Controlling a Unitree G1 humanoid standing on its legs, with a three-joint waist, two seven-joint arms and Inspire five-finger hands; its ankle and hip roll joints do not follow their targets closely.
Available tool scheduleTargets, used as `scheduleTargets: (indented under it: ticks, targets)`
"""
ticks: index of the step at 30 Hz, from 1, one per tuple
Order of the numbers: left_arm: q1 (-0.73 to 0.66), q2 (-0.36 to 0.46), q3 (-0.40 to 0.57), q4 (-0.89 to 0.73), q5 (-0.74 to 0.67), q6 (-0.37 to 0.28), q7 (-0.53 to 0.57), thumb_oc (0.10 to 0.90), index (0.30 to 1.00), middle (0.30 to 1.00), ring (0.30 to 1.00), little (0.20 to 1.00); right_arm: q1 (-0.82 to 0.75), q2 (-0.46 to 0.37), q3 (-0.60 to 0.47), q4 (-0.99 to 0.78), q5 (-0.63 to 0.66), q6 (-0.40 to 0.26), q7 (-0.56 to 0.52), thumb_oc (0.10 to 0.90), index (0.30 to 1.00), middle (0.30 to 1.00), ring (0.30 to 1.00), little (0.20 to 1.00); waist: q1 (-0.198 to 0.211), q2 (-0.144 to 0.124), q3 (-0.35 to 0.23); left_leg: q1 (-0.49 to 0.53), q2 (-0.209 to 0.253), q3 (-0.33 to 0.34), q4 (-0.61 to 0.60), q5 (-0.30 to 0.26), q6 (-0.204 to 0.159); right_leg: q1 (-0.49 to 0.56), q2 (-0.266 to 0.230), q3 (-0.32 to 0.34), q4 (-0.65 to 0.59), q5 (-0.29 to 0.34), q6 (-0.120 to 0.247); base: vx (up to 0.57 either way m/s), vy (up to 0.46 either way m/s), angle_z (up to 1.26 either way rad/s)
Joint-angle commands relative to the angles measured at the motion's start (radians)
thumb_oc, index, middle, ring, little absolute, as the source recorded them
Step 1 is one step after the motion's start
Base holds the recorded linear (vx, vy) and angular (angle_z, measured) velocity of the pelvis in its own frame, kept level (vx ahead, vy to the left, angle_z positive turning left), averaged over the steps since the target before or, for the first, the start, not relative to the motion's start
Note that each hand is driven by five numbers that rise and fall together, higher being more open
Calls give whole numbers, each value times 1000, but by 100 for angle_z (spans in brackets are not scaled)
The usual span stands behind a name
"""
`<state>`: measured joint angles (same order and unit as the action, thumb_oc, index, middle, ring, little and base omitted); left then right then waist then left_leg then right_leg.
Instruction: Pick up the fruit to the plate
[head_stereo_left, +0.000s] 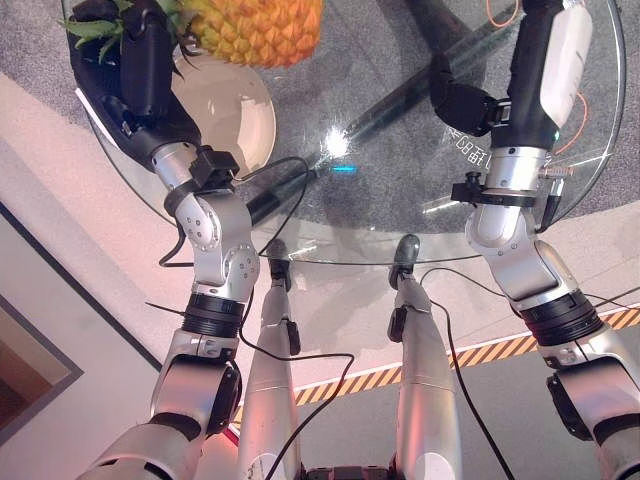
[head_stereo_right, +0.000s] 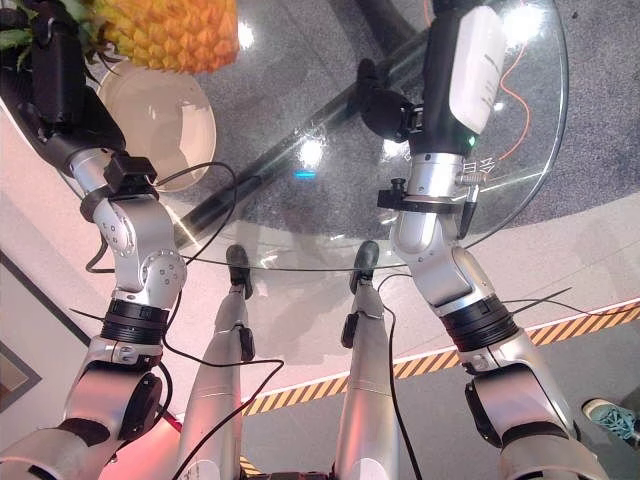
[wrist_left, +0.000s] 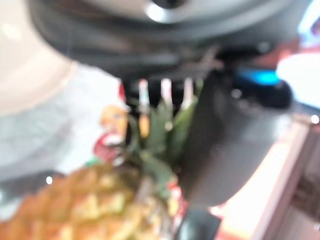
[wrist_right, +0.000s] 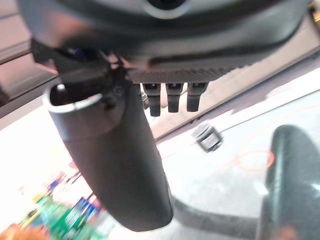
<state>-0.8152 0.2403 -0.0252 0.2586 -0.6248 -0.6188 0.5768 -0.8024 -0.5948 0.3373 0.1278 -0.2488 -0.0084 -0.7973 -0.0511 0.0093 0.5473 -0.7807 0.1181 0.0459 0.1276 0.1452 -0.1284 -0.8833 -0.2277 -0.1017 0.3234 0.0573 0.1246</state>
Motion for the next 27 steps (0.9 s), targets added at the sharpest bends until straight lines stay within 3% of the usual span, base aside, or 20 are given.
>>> scheduleTargets:
  ticks: [1,11,19,27]
  targets:
    - [-86,98,38,-75,127,-172,-4,100,300,300,300,200,-39,-1,-96,-22,49,-50,-137,800,900,900,900,900,18,-31,-27,-12,-39,-4,31,-55,1,83,39,-41,-132,27,21,0,0,0]
    - [-87,136,51,-10,177,-195,46,100,300,300,300,200,9,17,-179,92,217,-56,-261,800,900,900,900,900,17,-25,-27,-6,-34,0,27,-69,-2,86,39,-38,-131,16,21,0,1,0]
    - [-81,161,59,59,208,-236,86,100,300,300,300,200,39,38,-246,236,434,-137,-333,800,900,900,900,900,20,-22,-27,-5,-33,2,26,-74,-4,85,41,-39,-133,15,18,0,2,-1]
    - [-105,212,54,131,305,-255,189,100,300,300,300,200,27,26,-301,439,688,-240,-328,800,900,900,900,900,29,-20,-27,-12,-34,-1,26,-71,-6,81,38,-47,-137,20,14,-3,-2,-1]
